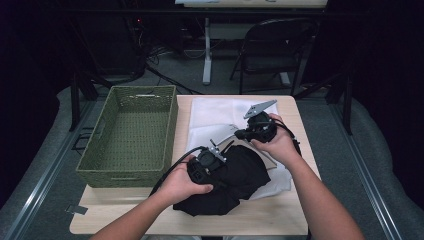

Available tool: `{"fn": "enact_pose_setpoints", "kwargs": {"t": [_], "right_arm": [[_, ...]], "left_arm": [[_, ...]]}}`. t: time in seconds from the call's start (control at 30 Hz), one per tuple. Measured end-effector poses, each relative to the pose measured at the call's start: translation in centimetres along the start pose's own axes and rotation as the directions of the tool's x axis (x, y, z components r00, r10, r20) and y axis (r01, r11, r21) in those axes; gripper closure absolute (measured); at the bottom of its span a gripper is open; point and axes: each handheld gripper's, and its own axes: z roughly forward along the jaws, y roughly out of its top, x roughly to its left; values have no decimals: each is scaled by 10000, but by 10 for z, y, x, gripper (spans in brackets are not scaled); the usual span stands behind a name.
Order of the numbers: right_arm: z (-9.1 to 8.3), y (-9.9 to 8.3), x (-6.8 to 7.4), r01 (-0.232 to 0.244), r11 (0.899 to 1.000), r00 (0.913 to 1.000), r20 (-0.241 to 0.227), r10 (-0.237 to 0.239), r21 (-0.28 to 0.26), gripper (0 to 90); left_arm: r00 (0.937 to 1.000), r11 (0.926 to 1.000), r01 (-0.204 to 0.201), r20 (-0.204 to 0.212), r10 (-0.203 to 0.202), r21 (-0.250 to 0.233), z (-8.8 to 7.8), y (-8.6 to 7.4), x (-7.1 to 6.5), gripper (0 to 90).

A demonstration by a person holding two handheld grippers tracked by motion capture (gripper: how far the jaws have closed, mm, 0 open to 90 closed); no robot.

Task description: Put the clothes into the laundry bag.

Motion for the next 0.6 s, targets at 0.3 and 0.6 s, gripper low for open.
{"fn": "enact_pose_setpoints", "kwargs": {"t": [0.3,0.6], "right_arm": [[0,1,3,48,10000,10000,-70,-48,11,893],[-1,1,6,202,9998,9998,-69,-202,-29,892]], "left_arm": [[9991,9991,415,-39,-415,-22,9,2,13,618],[9967,9967,802,-134,-804,-122,16,3,27,618]]}}
